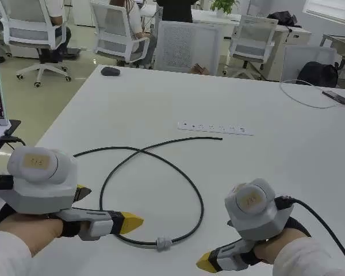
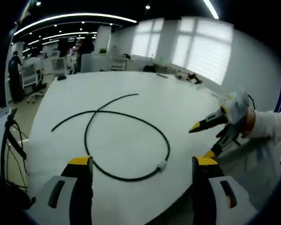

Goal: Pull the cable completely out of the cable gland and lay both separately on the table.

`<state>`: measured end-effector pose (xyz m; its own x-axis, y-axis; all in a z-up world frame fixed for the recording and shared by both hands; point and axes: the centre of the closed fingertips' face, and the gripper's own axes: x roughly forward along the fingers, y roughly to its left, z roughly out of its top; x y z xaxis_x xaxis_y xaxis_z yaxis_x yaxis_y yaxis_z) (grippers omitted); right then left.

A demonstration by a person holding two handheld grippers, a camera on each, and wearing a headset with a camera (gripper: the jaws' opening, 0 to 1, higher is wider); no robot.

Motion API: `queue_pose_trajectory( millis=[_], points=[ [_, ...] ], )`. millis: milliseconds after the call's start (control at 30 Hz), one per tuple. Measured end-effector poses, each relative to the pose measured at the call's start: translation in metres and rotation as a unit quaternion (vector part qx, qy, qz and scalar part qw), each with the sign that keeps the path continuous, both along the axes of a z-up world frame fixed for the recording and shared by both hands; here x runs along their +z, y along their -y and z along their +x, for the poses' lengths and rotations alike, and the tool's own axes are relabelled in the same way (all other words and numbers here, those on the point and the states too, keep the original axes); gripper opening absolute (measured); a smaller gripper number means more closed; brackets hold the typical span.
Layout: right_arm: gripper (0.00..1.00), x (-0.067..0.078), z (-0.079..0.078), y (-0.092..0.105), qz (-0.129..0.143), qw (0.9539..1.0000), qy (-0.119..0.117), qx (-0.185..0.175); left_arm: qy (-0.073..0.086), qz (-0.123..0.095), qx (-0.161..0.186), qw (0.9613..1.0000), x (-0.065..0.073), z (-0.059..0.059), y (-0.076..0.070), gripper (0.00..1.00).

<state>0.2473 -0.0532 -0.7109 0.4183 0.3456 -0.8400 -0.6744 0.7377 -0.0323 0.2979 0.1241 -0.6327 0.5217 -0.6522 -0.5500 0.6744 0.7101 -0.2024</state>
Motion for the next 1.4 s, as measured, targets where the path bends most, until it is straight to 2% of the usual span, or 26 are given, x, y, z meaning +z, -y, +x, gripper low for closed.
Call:
queue_pose_trajectory(
  millis=[167, 1400],
  points=[
    [0.73, -0.0028, -0.0014, 0.0021, -0.014, 0.9999, -0.001, 0.007, 0.000, 0.002, -0.003, 1.0000, -0.0004, -0.0008, 0.0012, 0.86],
    [0.72, -0.0079, -0.0049, -0.0010, -0.018, 0.9996, -0.012, 0.019, -0.007, 0.003, -0.006, 1.0000, -0.0047, 0.0000, -0.0005, 0.85]
  ],
)
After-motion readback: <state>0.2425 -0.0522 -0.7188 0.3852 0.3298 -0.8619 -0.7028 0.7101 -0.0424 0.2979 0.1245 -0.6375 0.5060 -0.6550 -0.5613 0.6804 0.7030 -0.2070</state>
